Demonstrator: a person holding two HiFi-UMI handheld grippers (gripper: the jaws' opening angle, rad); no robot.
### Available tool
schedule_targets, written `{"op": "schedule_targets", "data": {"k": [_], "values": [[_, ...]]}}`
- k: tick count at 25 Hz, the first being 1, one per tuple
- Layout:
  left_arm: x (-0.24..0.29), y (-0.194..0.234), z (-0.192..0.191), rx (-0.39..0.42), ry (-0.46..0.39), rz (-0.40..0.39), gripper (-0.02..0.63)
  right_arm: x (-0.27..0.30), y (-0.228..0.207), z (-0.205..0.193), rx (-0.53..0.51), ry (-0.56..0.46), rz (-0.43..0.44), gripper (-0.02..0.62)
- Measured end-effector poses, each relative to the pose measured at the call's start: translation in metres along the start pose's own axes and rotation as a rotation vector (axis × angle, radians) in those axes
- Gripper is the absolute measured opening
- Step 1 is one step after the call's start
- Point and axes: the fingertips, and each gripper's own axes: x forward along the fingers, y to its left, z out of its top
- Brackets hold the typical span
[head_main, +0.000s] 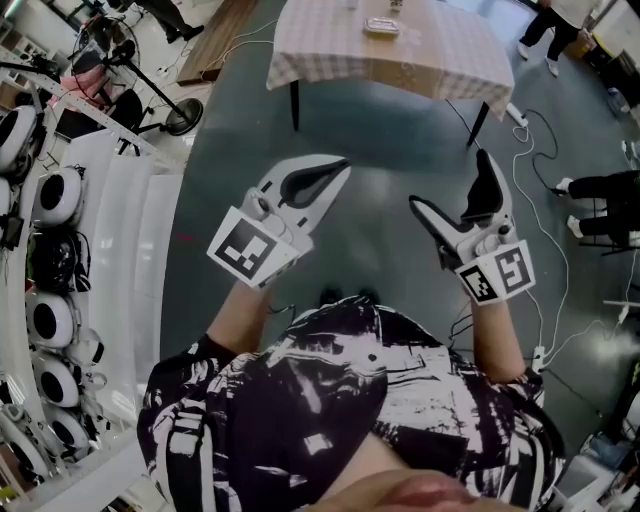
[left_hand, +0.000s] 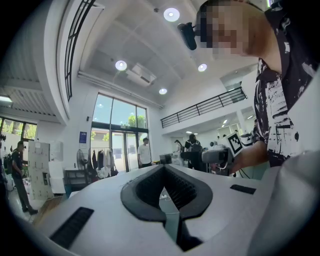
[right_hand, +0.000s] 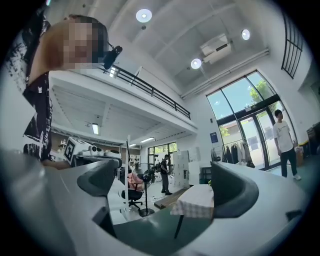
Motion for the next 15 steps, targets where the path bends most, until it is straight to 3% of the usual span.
{"op": "schedule_targets", "data": {"k": [15], "values": [[-0.017, 0.019, -0.006, 0.002, -0.006, -0.038, 0.000, 0.018, 0.022, -0.011, 0.012, 0.031, -0.008, 0.575]]}}
